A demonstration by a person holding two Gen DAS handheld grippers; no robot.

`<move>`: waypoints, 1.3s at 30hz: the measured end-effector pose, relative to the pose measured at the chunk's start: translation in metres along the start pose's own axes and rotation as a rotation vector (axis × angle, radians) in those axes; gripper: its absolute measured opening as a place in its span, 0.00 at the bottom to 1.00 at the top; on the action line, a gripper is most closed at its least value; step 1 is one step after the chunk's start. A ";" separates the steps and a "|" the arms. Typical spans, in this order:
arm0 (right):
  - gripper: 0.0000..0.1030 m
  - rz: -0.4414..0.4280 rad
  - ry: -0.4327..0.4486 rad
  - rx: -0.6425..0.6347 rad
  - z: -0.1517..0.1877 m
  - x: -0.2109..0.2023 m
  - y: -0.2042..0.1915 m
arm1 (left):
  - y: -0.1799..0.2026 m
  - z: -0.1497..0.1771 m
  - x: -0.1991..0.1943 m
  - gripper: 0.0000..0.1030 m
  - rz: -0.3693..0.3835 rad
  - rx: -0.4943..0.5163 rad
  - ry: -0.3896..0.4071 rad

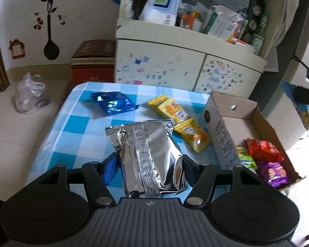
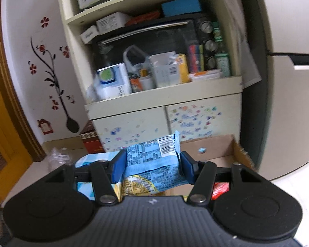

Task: Organize snacks
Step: 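Carry silver bag with left gripper while right gripper carries wafer bag into box, release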

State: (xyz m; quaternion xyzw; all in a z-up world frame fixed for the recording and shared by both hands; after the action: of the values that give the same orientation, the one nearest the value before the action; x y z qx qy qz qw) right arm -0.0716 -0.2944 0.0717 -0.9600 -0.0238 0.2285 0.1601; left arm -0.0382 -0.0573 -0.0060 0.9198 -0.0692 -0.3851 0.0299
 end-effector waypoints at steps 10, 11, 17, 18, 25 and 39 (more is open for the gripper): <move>0.56 0.064 0.051 0.178 -0.011 -0.009 0.050 | 0.060 -0.021 0.006 0.67 0.097 0.041 0.017; 0.56 0.070 0.051 0.190 -0.011 -0.009 0.053 | 0.067 -0.022 0.008 0.67 0.111 0.043 0.012; 0.56 0.101 0.034 0.271 -0.009 -0.005 0.070 | 0.110 -0.021 0.019 0.67 0.196 0.078 -0.015; 0.56 0.106 0.032 0.288 -0.008 -0.005 0.073 | 0.116 -0.021 0.021 0.67 0.209 0.085 -0.020; 0.56 0.137 0.032 0.381 -0.005 -0.006 0.092 | 0.152 -0.018 0.032 0.67 0.253 0.131 -0.041; 0.72 0.195 -0.030 0.486 0.006 0.010 0.111 | 0.191 -0.017 0.050 0.81 0.284 0.234 -0.064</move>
State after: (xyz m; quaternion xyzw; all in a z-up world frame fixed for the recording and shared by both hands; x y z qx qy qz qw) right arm -0.0685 -0.3971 0.0275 -0.8877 0.1220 0.2560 0.3628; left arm -0.0114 -0.2539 -0.0085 0.8851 -0.2438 -0.3955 -0.0255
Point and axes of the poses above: each gripper's, at about its wrist camera, not at the fingertips, and x roughly the way its jaws point, y to its right, z to its underside, the point moved 6 cm from there along x, roughly the way its jaws point, and after that the axes turned 4 degrees about -z, right-handed, at the moved point
